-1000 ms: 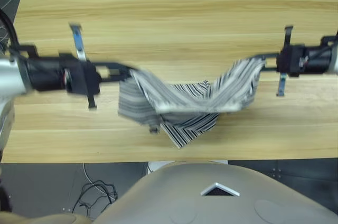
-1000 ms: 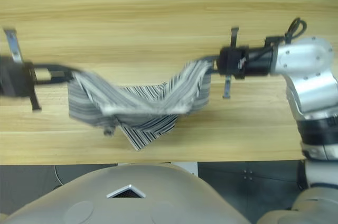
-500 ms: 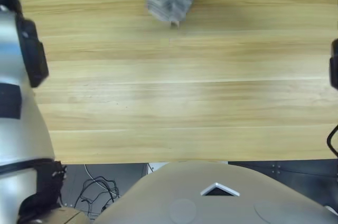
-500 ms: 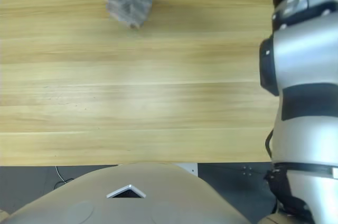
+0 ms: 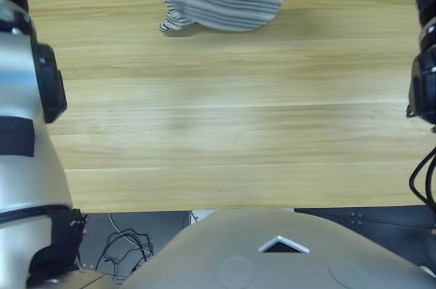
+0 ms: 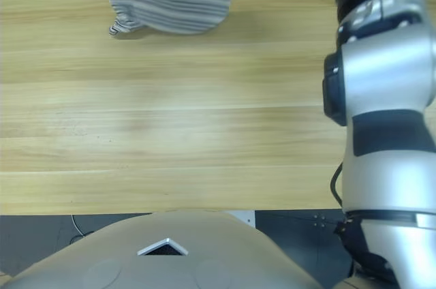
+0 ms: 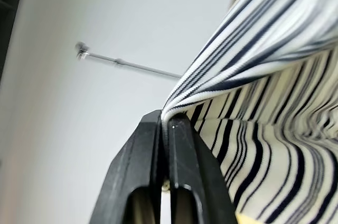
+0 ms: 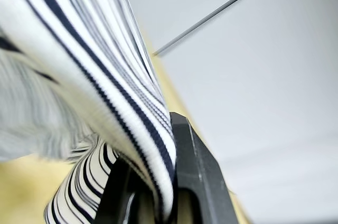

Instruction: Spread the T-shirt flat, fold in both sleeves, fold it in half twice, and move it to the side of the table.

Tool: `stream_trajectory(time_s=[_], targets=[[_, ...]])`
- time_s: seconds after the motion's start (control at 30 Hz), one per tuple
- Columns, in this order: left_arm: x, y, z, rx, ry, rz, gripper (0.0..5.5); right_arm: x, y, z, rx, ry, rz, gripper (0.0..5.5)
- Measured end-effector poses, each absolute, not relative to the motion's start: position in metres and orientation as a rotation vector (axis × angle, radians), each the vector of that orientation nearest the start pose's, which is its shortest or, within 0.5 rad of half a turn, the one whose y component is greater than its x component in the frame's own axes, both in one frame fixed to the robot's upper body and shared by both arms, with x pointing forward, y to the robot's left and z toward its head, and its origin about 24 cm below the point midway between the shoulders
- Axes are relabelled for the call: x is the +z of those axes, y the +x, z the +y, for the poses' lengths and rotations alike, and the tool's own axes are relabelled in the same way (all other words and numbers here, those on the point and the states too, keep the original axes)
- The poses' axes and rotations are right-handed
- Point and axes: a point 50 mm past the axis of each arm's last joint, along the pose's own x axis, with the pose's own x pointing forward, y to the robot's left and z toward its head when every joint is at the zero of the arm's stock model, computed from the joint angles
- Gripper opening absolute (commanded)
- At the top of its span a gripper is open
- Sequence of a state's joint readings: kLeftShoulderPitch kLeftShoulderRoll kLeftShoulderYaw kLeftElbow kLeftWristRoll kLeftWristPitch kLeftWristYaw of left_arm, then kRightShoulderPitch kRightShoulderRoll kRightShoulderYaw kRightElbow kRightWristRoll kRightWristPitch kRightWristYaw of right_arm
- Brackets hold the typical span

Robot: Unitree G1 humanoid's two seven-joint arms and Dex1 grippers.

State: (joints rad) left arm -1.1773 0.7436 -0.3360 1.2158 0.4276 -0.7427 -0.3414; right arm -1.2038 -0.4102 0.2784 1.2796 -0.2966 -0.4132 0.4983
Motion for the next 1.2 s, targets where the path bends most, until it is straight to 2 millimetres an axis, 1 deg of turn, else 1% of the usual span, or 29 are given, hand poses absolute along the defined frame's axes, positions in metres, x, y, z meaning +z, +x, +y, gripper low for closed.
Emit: stream_trajectory(time_s=[0.07, 0.1, 0.17, 0.23, 0.3, 0.4, 0.43, 0.47, 0.5, 0.53, 0.57, 0.6, 0.63, 0.67, 0.7, 0.73, 0.77, 0.8, 0.87, 0.97, 1.1, 1.13, 1.2], targets=[[0.209, 0.364, 0.257, -0.52, 1.299, -0.327, 0.12, 0.155, 0.4, -0.162, 0.732, -0.85, -0.043, 0.1], [0.195, 0.346, 0.264, -0.554, 1.291, -0.346, 0.12, 0.139, 0.389, -0.166, 0.788, -0.812, -0.037, 0.1], [0.178, 0.32, 0.269, -0.589, 1.268, -0.365, 0.12, 0.121, 0.371, -0.169, 0.847, -0.737, -0.034, 0.1], [0.174, 0.302, 0.268, -0.602, 1.253, -0.382, 0.12, 0.112, 0.354, -0.173, 0.881, -0.692, -0.032, 0.1], [0.178, 0.286, 0.266, -0.593, 1.243, -0.403, 0.12, 0.109, 0.336, -0.179, 0.897, -0.636, -0.035, 0.1], [0.197, 0.262, 0.262, -0.58, 1.258, -0.431, 0.12, 0.117, 0.308, -0.19, 0.915, -0.585, -0.034, 0.1], [0.203, 0.253, 0.259, -0.593, 1.285, -0.434, 0.12, 0.123, 0.299, -0.195, 0.927, -0.594, -0.035, 0.1], [0.208, 0.241, 0.254, -0.634, 1.337, -0.421, 0.12, 0.13, 0.288, -0.199, 0.95, -0.64, -0.025, 0.1], [0.205, 0.229, 0.248, -0.711, 1.391, -0.379, 0.12, 0.135, 0.275, -0.202, 0.991, -0.701, -0.005, 0.1], [0.193, 0.216, 0.241, -0.817, 1.422, -0.317, 0.12, 0.136, 0.264, -0.205, 1.038, -0.752, 0.03, 0.1], [0.177, 0.205, 0.236, -0.913, 1.424, -0.248, 0.12, 0.134, 0.254, -0.205, 1.082, -0.786, 0.06, 0.1], [0.152, 0.189, 0.231, -1.044, 1.407, -0.136, 0.12, 0.128, 0.241, -0.204, 1.147, -0.819, 0.112, 0.1], [0.133, 0.175, 0.228, -1.14, 1.38, -0.046, 0.12, 0.121, 0.232, -0.202, 1.198, -0.832, 0.152, 0.1], [0.106, 0.152, 0.225, -1.277, 1.331, 0.079, 0.12, 0.107, 0.218, -0.199, 1.276, -0.845, 0.224, 0.1], [0.089, 0.135, 0.224, -1.369, 1.298, 0.165, 0.12, 0.097, 0.207, -0.198, 1.33, -0.842, 0.279, 0.1], [0.078, 0.122, 0.223, -1.427, 1.278, 0.224, 0.12, 0.09, 0.2, -0.196, 1.37, -0.855, 0.316, 0.1], [0.064, 0.103, 0.223, -1.511, 1.247, 0.312, 0.12, 0.082, 0.19, -0.195, 1.421, -0.86, 0.355, 0.1], [0.055, 0.09, 0.224, -1.564, 1.221, 0.373, 0.12, 0.076, 0.184, -0.193, 1.451, -0.857, 0.381, 0.1], [0.053, 0.074, 0.226, -1.61, 1.183, 0.431, 0.12, 0.069, 0.173, -0.191, 1.506, -0.852, 0.419, 0.1], [0.056, 0.065, 0.233, -1.651, 1.19, 0.5, 0.12, 0.065, 0.169, -0.192, 1.519, -0.893, 0.442, 0.1], [0.058, 0.065, 0.232, -1.651, 1.219, 0.502, 0.12, 0.053, 0.161, -0.189, 1.516, -0.967, 0.458, 0.1], [0.058, 0.065, 0.232, -1.649, 1.235, 0.497, 0.12, 0.049, 0.159, -0.187, 1.511, -1.003, 0.45, 0.1], [0.059, 0.065, 0.231, -1.644, 1.258, 0.485, 0.12, 0.048, 0.157, -0.185, 1.502, -1.05, 0.415, 0.1]])
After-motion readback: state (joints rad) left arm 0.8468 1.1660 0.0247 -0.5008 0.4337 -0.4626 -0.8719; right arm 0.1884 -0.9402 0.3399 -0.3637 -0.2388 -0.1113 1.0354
